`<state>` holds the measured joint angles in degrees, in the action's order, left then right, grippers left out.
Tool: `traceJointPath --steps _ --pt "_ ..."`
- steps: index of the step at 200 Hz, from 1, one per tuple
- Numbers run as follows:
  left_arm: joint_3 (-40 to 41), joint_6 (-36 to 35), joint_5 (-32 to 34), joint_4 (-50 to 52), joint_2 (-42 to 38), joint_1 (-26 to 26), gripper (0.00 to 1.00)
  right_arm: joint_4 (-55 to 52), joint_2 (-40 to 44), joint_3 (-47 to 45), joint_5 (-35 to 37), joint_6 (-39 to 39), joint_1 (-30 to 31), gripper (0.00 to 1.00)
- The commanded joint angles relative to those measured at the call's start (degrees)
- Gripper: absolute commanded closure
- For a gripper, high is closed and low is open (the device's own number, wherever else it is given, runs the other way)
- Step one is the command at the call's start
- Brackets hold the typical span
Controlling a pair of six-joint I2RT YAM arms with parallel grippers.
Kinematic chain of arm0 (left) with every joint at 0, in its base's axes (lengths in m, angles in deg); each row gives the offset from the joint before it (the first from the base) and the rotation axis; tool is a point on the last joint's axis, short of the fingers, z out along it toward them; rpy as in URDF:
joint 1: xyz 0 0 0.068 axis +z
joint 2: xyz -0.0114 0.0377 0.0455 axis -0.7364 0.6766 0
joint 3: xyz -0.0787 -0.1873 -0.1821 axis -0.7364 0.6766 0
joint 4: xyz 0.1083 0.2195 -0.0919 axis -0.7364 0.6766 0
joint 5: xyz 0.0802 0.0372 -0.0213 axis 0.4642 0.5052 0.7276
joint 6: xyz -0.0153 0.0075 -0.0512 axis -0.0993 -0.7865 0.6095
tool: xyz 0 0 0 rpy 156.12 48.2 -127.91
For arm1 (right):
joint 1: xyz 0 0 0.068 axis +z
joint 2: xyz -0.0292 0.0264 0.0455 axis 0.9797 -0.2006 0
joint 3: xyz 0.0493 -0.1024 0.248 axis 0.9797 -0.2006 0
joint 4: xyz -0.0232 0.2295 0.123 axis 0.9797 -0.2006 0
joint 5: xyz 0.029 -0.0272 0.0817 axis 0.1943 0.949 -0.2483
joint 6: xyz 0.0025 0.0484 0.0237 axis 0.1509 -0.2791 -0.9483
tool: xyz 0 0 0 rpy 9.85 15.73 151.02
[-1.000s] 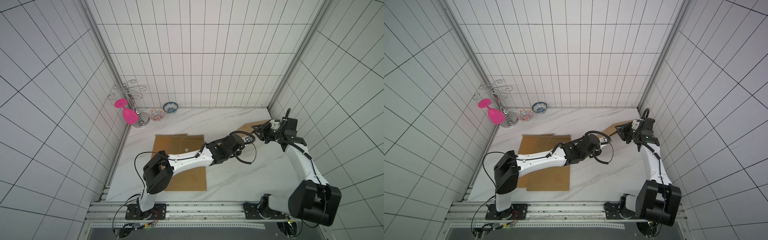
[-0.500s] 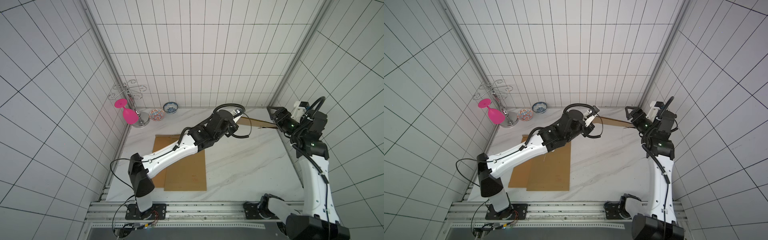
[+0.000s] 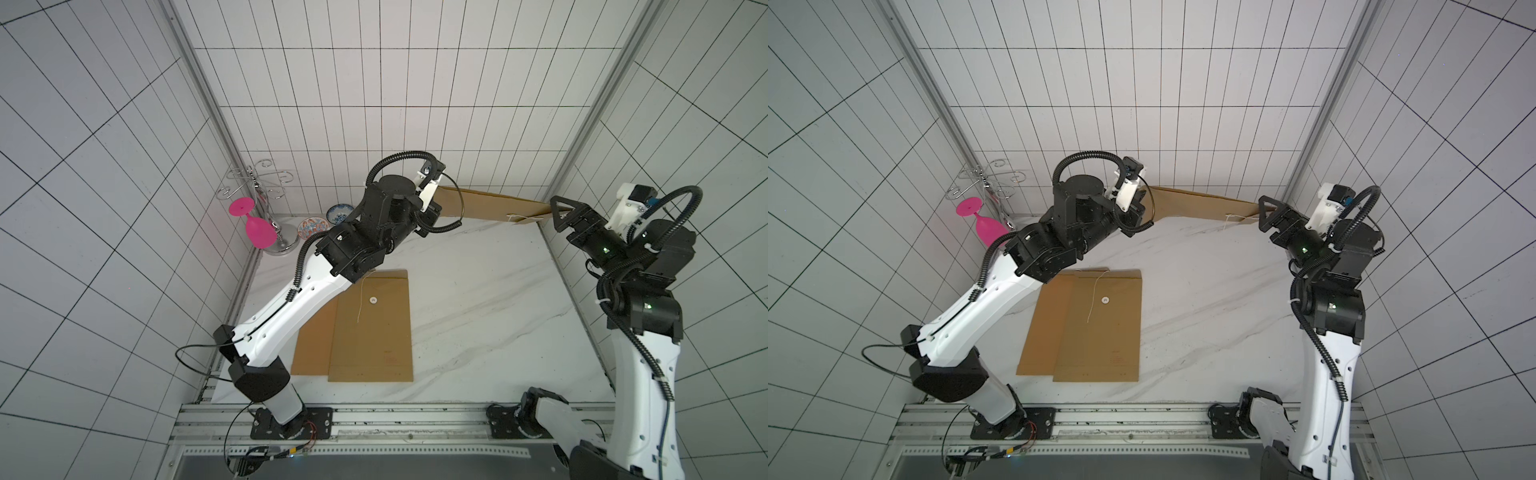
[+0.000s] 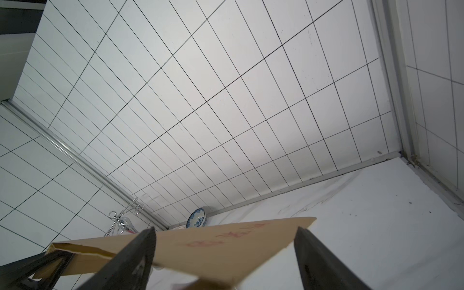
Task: Open the file bag
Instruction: Pick up the file bag from the center of the board.
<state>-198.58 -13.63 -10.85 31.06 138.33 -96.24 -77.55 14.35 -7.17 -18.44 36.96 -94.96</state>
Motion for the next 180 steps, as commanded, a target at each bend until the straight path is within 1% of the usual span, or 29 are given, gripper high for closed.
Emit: traceJointPath --steps 1,20,36,57,76,86,105,118,132,154,180 --pt "-3.94 5.25 -3.08 7.35 0.0 2.71 1.0 -2.68 0.84 1.9 3.15 4.91 -0.69 0.09" --pt "-2.12 6.43 -4.49 7.95 -2.01 3.3 1.0 -2.55 1.45 0.03 2.43 6.05 -0.72 0.09" --pt "0.64 5.48 -4.45 6.48 -4.38 3.36 1.0 -0.35 1.8 -2.09 0.12 6.04 -0.69 0.09" --pt "3.96 2.91 -2.89 3.48 -7.66 3.23 1.0 6.12 1.76 -5.85 -4.56 2.47 -0.61 0.1" --pt "4.58 0.87 -2.21 1.74 -9.82 3.3 1.0 16.64 0.88 -10.67 -10.21 -4.09 0.05 0.1" --pt "4.14 0.13 -1.94 1.53 -10.5 3.32 1.0 21.62 -0.07 -12.82 -11.74 -7.1 1.51 0.1" --pt "2.59 -0.07 -2.46 1.53 -11.47 3.32 1.0 28.99 -2.49 -15.49 -13.01 -9.53 7.09 0.07" --pt "1.2 0.61 -3.77 1.79 -12.13 3.34 1.0 36.5 -5.12 -16.69 -14.7 -11.84 11.12 0.05" --pt "-0.12 2.03 -5.29 2.14 -12.97 3.31 1.0 46.16 -8.79 -16.68 -17.55 -16.01 14.01 0.04" --pt "-1.37 5.18 -7.78 2.6 -14.54 3.37 1.0 62.49 -15.0 -13.95 -21.79 -26.56 16.16 0.03" --pt "-0.83 8.32 -10.33 1.95 -17.0 3.38 1.0 75.04 -19.84 -9.71 -23.04 -35.09 16.95 0.01"
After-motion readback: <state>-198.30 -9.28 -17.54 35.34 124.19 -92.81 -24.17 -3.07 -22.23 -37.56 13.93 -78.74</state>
